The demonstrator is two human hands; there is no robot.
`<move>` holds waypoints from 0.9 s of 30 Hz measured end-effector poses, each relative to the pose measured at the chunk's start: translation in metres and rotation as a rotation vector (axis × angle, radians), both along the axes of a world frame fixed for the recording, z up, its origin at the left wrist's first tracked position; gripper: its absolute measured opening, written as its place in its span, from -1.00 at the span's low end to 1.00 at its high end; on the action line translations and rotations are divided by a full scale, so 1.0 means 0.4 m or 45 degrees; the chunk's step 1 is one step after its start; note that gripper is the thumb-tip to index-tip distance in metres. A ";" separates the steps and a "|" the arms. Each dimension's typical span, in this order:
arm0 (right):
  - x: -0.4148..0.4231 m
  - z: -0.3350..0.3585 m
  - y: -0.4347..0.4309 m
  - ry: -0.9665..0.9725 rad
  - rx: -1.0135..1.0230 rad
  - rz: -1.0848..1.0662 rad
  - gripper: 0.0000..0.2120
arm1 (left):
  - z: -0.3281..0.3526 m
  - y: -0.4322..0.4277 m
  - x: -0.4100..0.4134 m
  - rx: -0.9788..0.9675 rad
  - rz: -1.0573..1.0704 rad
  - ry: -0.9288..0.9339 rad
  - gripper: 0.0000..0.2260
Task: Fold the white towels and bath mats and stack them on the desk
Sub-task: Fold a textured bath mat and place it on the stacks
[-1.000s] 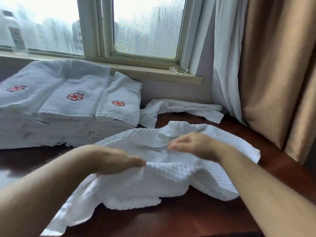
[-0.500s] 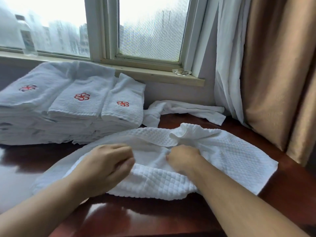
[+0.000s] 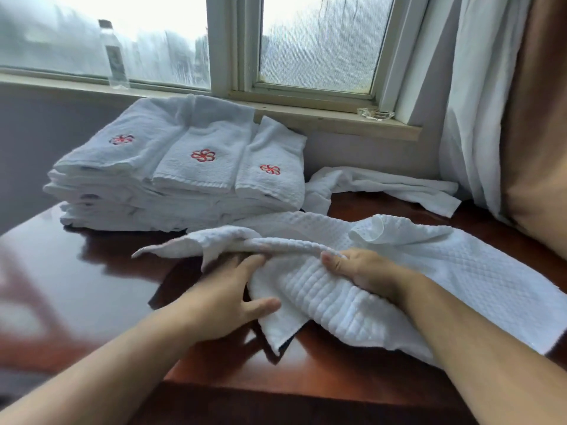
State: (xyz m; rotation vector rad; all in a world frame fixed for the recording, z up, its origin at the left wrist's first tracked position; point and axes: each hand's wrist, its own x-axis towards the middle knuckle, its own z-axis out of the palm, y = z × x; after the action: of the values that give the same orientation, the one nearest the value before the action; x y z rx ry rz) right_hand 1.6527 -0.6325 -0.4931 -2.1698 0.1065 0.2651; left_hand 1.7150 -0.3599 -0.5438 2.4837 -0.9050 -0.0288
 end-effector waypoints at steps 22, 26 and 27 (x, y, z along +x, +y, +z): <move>0.129 -0.032 0.266 -0.277 -0.869 0.439 -0.73 | 0.214 0.234 -0.058 1.071 0.249 0.219 -0.67; 0.131 -0.051 0.286 -0.357 -0.824 0.445 -0.77 | 0.203 0.245 -0.046 1.029 0.302 0.041 -0.63; 0.127 -0.050 0.276 -0.380 -0.847 0.416 -0.76 | 0.196 0.236 -0.035 0.907 0.276 -0.015 -0.67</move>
State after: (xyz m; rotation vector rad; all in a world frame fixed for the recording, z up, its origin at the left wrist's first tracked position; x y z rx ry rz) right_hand 1.7036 -0.5220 -0.5132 -2.8609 -0.3845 0.0880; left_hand 1.7010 -0.2653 -0.4654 3.2282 -0.7003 -0.3129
